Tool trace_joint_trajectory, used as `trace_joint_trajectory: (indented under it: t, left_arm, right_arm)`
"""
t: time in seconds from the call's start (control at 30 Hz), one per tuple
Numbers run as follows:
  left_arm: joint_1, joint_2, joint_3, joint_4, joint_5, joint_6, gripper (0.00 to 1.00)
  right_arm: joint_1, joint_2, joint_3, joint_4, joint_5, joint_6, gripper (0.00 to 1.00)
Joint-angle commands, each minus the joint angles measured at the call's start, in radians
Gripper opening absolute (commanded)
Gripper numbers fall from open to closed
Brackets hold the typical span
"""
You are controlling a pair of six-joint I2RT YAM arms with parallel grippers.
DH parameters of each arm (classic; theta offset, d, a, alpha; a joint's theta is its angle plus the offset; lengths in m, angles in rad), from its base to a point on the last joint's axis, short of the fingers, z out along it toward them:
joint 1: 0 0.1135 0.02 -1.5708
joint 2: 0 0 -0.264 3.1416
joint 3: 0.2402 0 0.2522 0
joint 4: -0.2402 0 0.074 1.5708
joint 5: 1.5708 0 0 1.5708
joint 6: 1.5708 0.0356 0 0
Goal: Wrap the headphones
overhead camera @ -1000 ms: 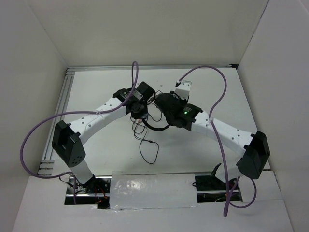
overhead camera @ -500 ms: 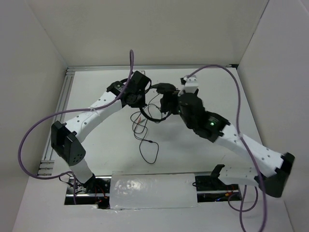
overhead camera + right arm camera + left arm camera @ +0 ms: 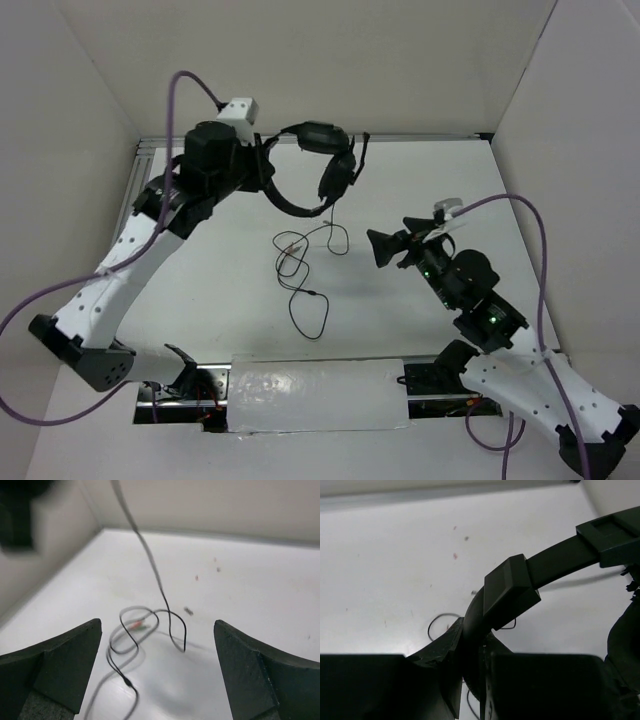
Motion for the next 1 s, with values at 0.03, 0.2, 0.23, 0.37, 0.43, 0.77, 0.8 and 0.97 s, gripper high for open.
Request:
trace_joint_trajectory:
  t: [0.03, 0.2, 0.23, 0.37, 0.43, 0.77, 0.8, 0.97]
  left_arm:
    - [0.005, -0.087, 0.120, 0.118, 0.109, 0.014, 0.00]
    - [0.004, -0.082, 0.263, 0.055, 0.166, -0.015, 0.00]
    - [0.005, -0.082, 0.277, 0.053, 0.180, -0.017, 0.00]
    - [0.005, -0.065, 0.338, 0.033, 0.202, -0.024, 0.00]
    - [0.005, -0.059, 0.346, 0.027, 0.197, -0.026, 0.00]
    - [0.005, -0.081, 0.311, 0.003, 0.194, -0.044, 0.00]
    - [0.005, -0.084, 0.305, 0.007, 0.194, -0.049, 0.00]
    - [0.005, -0.065, 0.291, -0.007, 0.116, -0.063, 0.00]
  right_arm:
    - [-0.075, 0.082, -0.132, 0.228, -0.225, -0.060, 1.00]
    - [-0.119, 0.298, -0.217, 0.512, -0.394, -0.147, 1.00]
    - [-0.119, 0.331, -0.217, 0.574, -0.412, -0.157, 1.00]
    - [-0.118, 0.464, -0.207, 0.711, -0.494, -0.166, 1.00]
    - [-0.116, 0.487, -0.206, 0.788, -0.505, -0.129, 1.00]
    - [-0.115, 0.442, -0.213, 0.807, -0.400, -0.129, 1.00]
    - [-0.115, 0.422, -0.236, 0.804, -0.408, -0.152, 1.00]
    - [-0.110, 0.330, -0.221, 0.625, -0.601, -0.229, 1.00]
